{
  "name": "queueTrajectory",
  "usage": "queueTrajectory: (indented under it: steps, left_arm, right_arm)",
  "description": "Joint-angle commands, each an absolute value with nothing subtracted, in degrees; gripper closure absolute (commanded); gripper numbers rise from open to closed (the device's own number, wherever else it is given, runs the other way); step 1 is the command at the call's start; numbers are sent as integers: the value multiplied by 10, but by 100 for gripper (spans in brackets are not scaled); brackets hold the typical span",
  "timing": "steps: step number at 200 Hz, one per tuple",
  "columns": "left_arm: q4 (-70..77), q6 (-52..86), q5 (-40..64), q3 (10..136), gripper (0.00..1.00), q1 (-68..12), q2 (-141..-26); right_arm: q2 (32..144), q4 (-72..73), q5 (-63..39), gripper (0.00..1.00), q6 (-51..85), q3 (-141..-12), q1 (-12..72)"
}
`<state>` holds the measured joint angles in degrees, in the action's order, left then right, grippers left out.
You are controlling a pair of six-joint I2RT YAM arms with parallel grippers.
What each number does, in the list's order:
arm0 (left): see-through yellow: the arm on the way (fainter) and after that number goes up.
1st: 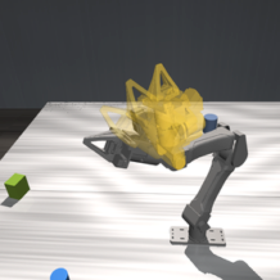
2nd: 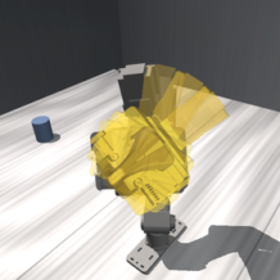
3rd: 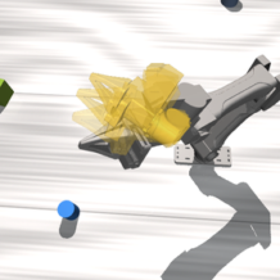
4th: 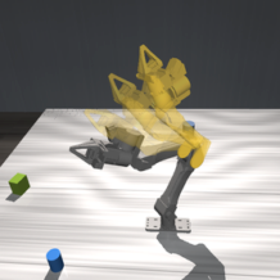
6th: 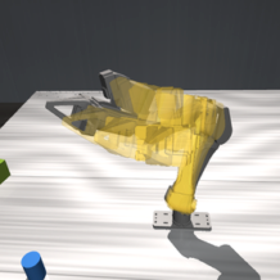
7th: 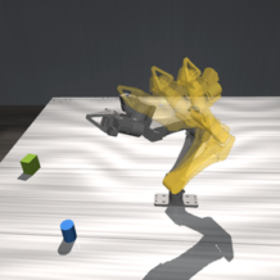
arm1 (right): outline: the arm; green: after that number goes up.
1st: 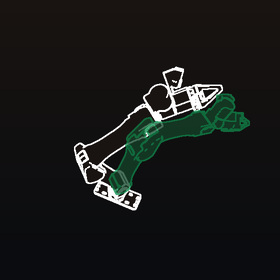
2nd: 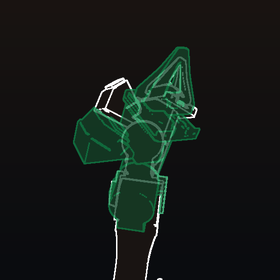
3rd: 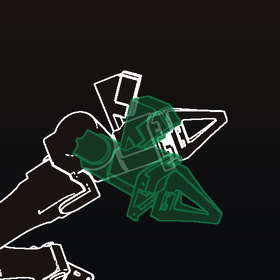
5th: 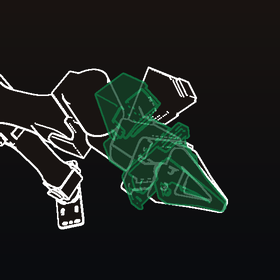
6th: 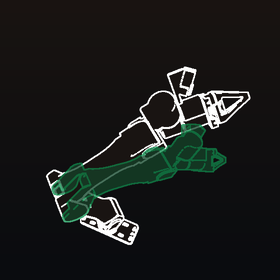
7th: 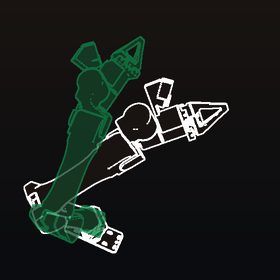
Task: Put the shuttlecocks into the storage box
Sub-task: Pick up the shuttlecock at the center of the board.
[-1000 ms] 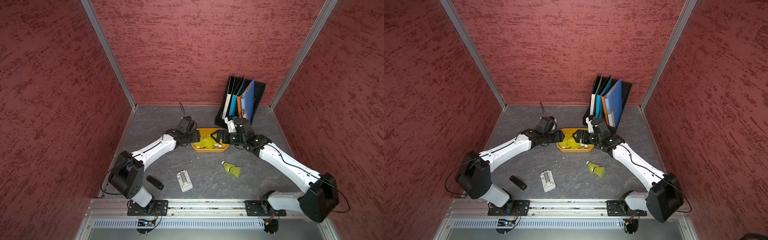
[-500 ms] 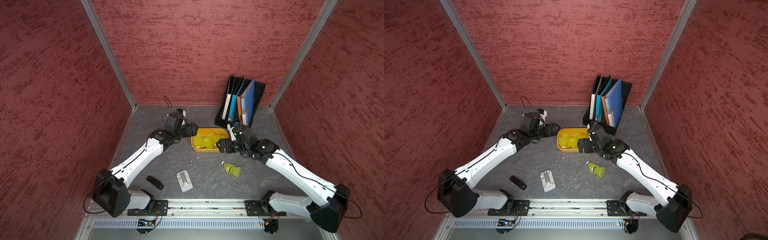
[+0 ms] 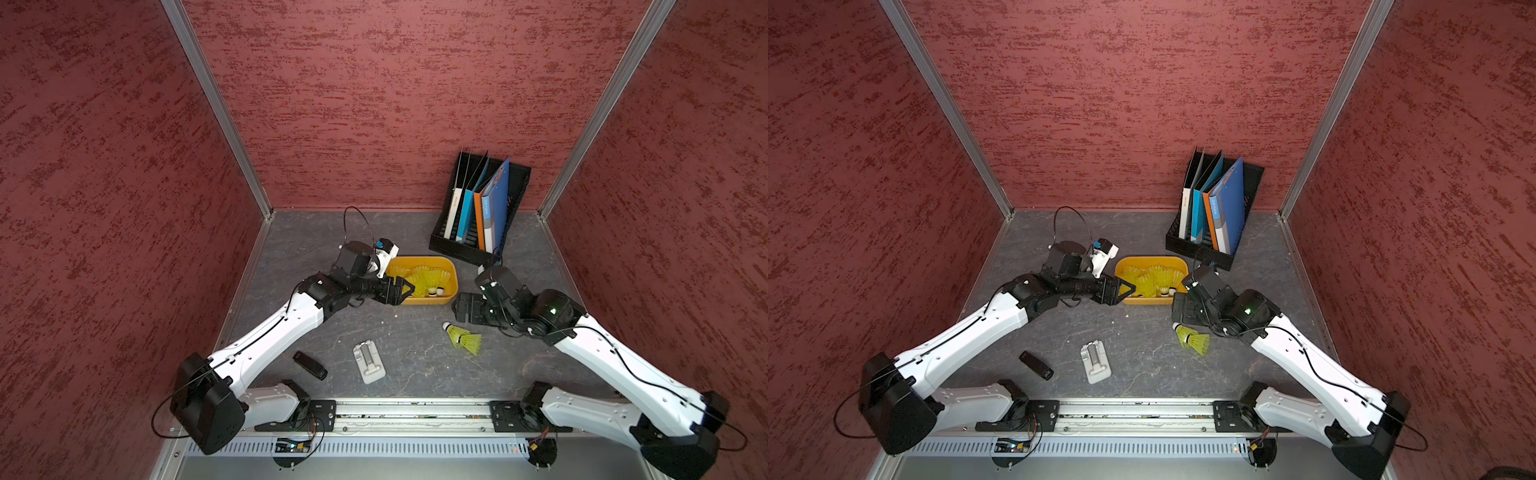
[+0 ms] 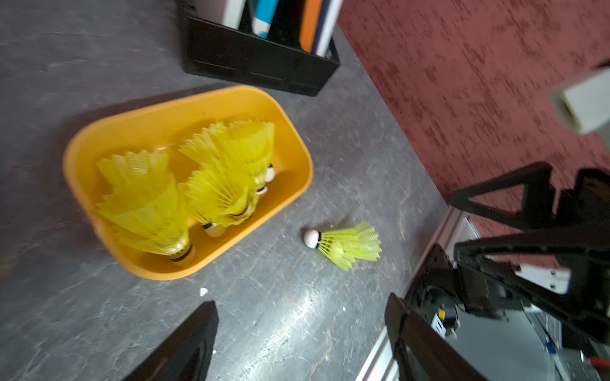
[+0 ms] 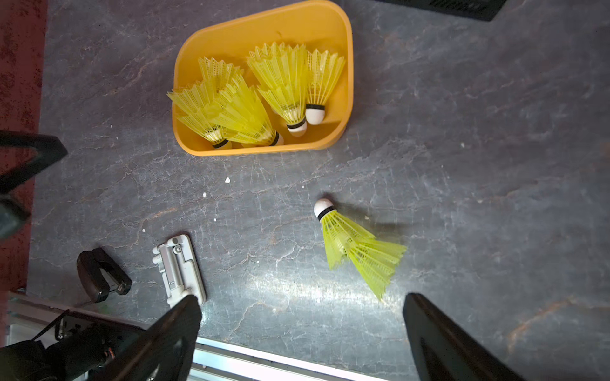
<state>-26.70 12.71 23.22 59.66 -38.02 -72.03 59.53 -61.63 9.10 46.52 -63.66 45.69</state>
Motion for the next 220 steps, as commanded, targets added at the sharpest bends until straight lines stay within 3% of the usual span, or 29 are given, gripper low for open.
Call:
queueTrajectory:
  steps: [1,58,88,124,220]
  left_arm:
    - [-287,31,267,583,19,-419,-737]
    - [-285,-120,294,578,22,-470,-796]
    - [-274,-193,274,585,22,-498,-838]
    - [-205,-250,210,580,20,-527,-896]
    - [-112,-351,193,644,17,-542,-1048]
  right_arm:
    - [584,-638,111,2,565,-611,477]
    - [537,-666,118,1,638,-570,477]
    - [522,-716,66,1,702,-567,449]
    - [545,-710,16,1,677,-576,417]
    - [565,-686,-103,1,533,-563,219]
